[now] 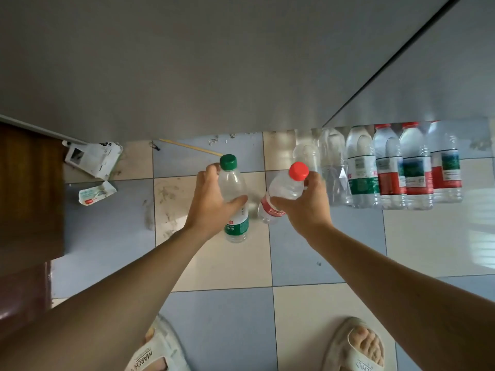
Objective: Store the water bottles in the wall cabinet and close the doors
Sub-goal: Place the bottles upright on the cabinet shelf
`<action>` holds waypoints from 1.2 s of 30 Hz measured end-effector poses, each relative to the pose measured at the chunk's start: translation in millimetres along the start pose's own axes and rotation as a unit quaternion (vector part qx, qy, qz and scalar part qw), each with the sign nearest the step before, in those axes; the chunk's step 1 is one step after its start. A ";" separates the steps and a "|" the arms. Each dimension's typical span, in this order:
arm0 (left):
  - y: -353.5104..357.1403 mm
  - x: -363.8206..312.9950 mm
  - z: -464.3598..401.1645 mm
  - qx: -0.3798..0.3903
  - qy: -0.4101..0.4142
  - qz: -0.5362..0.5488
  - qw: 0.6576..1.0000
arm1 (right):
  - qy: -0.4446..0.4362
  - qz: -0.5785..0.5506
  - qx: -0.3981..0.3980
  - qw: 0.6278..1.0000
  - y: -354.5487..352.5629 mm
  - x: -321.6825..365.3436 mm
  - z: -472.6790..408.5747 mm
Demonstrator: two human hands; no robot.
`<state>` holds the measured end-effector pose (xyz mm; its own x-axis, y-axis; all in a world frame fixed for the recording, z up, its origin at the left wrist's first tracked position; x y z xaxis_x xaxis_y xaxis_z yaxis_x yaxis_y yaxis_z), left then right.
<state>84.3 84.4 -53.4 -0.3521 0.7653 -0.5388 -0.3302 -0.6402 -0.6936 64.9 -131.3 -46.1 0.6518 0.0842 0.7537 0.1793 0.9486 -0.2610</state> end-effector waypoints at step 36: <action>20.4 8.7 14.8 0.063 -0.064 0.165 0.982 | -0.014 -0.101 0.095 0.990 11.8 -36.7 12.7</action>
<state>61.6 77.0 -65.2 -0.5635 0.5048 -0.6539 -0.2828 -0.8616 -0.4214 33.8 -119.3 -69.2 0.5952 -0.1067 0.7965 0.1596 0.9871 0.0130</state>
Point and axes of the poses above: each hand's wrist, its own z-axis away from the middle knuckle, its own y-axis out of the palm, x = y × z, the point moved 5 cm from there along -z, towards the middle knuckle, and after that the axes turned 14 degrees about -z, right-handed, at the moved point
